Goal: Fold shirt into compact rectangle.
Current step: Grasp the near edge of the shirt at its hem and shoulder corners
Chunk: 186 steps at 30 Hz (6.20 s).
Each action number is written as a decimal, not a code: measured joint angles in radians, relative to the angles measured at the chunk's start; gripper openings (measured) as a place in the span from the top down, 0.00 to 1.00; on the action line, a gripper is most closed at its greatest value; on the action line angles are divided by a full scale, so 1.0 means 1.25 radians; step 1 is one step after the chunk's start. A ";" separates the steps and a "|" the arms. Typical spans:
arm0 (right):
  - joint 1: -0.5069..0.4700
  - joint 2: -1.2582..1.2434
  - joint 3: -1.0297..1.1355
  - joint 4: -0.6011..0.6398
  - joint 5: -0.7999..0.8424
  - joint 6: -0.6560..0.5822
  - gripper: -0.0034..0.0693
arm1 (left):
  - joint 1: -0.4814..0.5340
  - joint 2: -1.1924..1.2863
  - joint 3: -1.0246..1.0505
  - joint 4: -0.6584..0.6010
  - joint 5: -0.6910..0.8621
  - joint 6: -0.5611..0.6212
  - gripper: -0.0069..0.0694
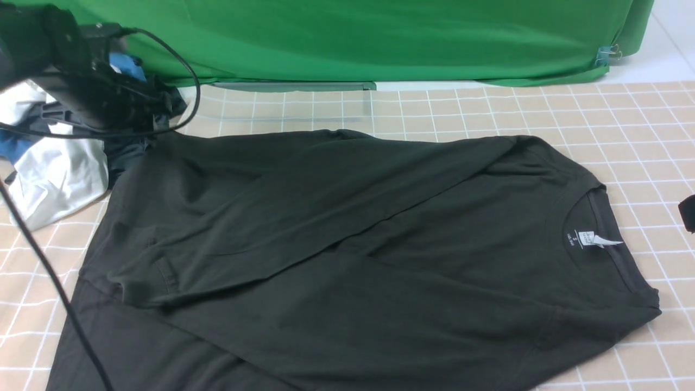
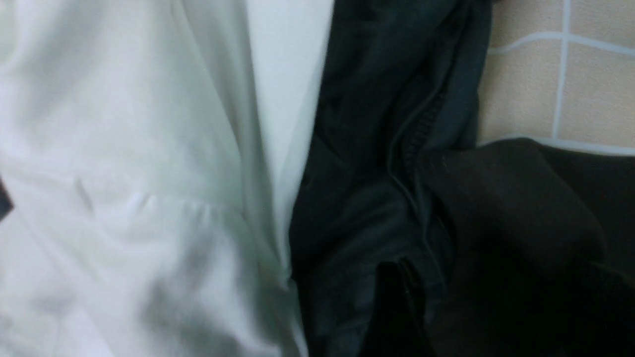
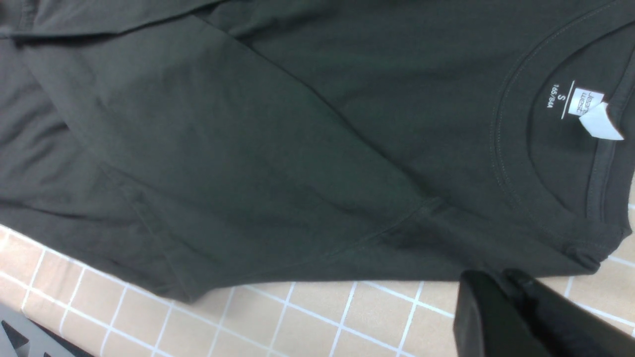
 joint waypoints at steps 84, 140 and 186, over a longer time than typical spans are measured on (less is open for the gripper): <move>0.000 0.000 0.000 0.001 -0.013 -0.014 0.85 | -0.001 -0.819 0.867 0.025 0.323 0.020 0.31; 0.000 0.000 0.000 0.048 -0.032 -0.055 0.78 | 0.015 -0.603 0.788 0.028 0.269 0.050 0.83; 0.014 0.009 -0.072 0.047 -0.006 -0.073 0.76 | 0.016 -0.725 0.716 -0.015 0.348 -0.009 0.89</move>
